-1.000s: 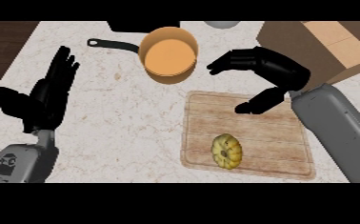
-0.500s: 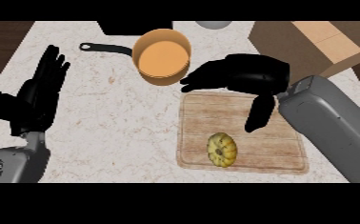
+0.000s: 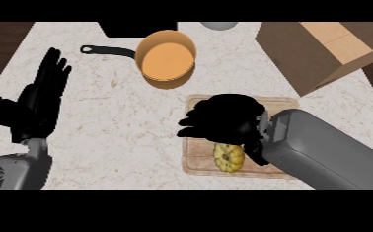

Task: Pick the squash from the cutting board and place it in the pot

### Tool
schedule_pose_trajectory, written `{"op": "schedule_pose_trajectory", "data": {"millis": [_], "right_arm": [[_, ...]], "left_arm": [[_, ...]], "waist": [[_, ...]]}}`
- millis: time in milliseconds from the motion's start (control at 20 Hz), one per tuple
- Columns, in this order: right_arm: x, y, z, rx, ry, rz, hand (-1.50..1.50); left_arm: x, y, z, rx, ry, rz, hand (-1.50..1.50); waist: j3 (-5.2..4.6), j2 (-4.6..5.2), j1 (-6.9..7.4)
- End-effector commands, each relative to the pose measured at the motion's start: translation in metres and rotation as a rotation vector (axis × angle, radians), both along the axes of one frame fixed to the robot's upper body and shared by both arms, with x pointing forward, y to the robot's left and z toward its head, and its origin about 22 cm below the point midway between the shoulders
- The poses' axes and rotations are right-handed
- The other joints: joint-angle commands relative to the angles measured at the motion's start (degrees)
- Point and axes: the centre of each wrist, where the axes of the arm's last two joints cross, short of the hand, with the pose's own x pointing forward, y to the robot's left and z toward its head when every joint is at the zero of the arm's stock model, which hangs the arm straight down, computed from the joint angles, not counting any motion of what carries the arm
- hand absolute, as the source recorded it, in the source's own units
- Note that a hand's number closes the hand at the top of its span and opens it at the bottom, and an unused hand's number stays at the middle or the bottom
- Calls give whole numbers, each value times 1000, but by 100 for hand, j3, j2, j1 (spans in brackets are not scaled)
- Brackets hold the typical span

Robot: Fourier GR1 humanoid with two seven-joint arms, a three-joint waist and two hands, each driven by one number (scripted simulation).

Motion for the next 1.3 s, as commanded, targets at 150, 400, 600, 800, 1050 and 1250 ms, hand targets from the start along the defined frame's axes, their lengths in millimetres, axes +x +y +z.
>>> {"op": "schedule_pose_trajectory", "data": {"millis": [150, 400, 600, 800, 1050, 1250], "right_arm": [[-50, 21, -13, -123, -35, -35, -150], [-65, 23, -32, -140, -6, -46, -150], [-45, 6, -55, -164, -47, -62, -150], [-48, 7, -42, -229, -129, -107, -150], [-26, -6, -67, -213, -108, -105, -150], [-42, 19, -86, -213, -122, -91, -150]], "left_arm": [[1, 8, 7, -1, -12, 0, 0], [-3, -2, -4, -8, -18, 1, 0], [6, -13, 11, -3, -10, -6, 0], [-5, 5, 5, 4, -8, -3, 0], [-8, 10, 6, 9, -14, -13, 0], [-1, -7, 16, 2, -5, -16, 0]], "waist": [[5, 27, 2], [6, 37, 26], [10, 50, 59], [7, 41, 60], [8, 48, 78], [9, 45, 74]]}}
